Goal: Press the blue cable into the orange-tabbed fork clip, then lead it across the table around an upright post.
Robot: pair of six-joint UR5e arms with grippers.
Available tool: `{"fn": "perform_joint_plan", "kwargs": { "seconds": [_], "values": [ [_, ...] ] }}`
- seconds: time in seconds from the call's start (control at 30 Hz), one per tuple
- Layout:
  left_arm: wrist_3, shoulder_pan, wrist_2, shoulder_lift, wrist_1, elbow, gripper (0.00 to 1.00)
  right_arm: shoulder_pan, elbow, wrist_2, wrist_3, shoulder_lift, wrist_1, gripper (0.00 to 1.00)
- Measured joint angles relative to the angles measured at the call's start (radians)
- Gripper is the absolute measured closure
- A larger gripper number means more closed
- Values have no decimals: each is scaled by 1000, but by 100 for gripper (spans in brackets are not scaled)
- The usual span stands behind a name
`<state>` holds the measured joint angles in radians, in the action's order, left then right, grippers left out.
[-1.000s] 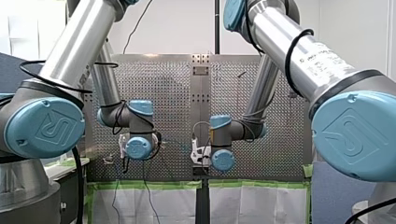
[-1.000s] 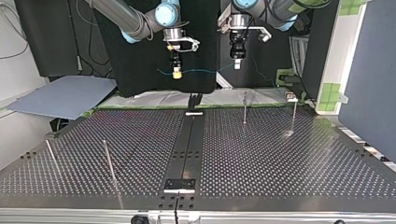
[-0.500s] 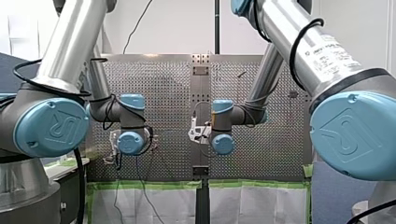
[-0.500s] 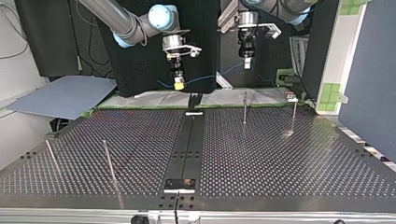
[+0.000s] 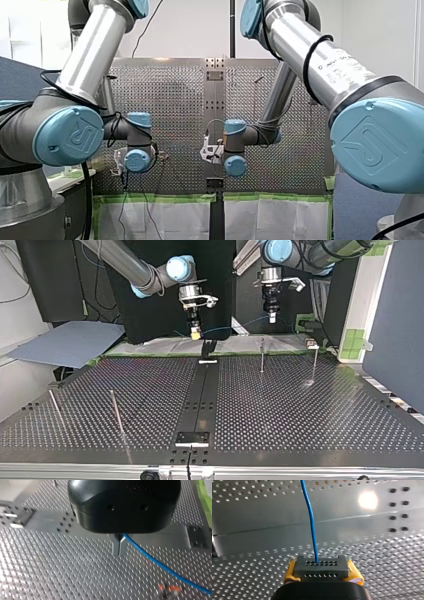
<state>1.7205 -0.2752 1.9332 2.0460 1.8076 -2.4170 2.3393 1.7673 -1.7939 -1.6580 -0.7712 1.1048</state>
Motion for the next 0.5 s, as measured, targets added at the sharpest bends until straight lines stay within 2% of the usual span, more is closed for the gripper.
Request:
{"fn": "perform_joint_plan", "kwargs": {
  "seconds": [0.2, 0.5],
  "values": [
    [-10, 49, 5, 59, -2, 36, 100, -2, -49, 3, -2, 60, -27, 100],
    [-24, 60, 3, 152, -2, 60, 100, -24, -120, 5, 2, 147, -102, 100]
  ]
}}
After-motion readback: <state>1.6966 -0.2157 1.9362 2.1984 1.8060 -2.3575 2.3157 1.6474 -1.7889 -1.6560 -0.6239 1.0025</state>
